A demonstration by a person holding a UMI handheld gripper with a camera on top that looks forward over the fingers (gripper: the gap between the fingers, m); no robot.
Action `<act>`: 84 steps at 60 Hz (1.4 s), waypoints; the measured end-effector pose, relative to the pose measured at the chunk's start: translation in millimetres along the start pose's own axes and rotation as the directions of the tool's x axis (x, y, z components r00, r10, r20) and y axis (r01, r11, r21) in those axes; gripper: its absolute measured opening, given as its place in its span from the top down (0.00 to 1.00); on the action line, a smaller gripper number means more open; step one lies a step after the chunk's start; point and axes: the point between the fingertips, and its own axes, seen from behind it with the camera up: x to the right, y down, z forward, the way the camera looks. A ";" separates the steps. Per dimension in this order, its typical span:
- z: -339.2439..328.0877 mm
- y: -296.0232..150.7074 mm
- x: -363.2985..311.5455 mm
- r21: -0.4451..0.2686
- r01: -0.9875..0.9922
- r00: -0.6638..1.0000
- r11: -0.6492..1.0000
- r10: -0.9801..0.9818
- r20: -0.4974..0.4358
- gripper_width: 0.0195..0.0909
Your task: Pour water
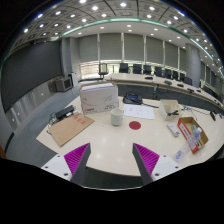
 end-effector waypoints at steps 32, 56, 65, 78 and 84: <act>20.8 97.8 279.1 0.025 -0.019 0.991 1.000 0.022 -0.132 0.07; 101.8 99.2 410.3 0.152 -0.078 0.961 0.985 0.115 -0.250 0.08; 130.4 93.9 420.6 0.186 -0.081 0.959 0.979 0.128 -0.254 0.34; 139.9 89.5 421.6 0.191 -0.066 0.962 0.979 0.114 -0.250 0.67; 139.8 88.4 421.3 0.179 -0.071 0.958 0.981 0.117 -0.261 0.77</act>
